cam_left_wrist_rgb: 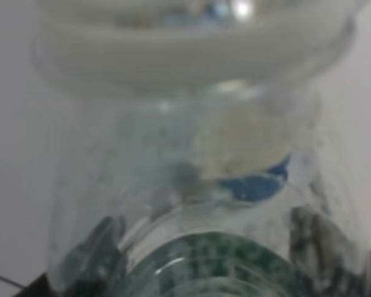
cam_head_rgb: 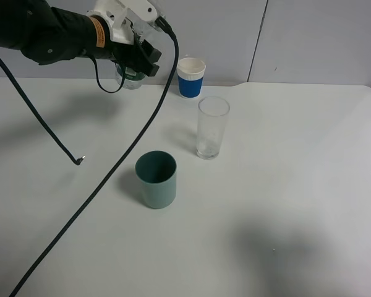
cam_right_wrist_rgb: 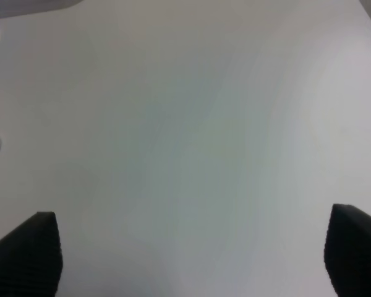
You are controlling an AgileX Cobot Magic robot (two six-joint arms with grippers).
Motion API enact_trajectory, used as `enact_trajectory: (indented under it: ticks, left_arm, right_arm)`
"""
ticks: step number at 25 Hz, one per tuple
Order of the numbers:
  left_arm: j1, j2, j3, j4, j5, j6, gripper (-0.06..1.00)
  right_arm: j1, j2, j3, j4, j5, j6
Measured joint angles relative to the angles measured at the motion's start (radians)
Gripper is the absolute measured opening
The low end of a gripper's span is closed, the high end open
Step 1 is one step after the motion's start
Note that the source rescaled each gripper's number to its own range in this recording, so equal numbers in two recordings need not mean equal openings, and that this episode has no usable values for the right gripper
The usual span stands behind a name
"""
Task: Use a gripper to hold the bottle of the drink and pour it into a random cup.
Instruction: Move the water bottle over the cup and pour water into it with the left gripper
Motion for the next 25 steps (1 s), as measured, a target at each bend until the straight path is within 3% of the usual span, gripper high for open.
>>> enact_trajectory:
  ticks: [3, 7, 16, 21, 25]
  left_arm:
    - [-0.033, -0.002, 0.000, -0.124, 0.069, 0.194, 0.03]
    - [-0.049, -0.002, 0.000, -0.228, 0.129, 0.415, 0.03]
    - [-0.052, -0.002, 0.000, -0.252, 0.135, 0.660, 0.03]
    - [-0.052, -0.002, 0.000, -0.276, 0.061, 0.873, 0.03]
    - [-0.052, 0.000, 0.000, -0.276, -0.009, 0.947, 0.03]
  right_arm:
    - [0.000, 0.000, 0.000, 0.000, 0.000, 0.000]
    - [0.000, 0.000, 0.000, 0.000, 0.000, 0.000]
    - [0.000, 0.000, 0.000, 0.000, 0.000, 0.000]
    - [0.000, 0.000, 0.000, 0.000, 0.000, 0.000]
    - [0.000, 0.000, 0.000, 0.000, 0.000, 0.000]
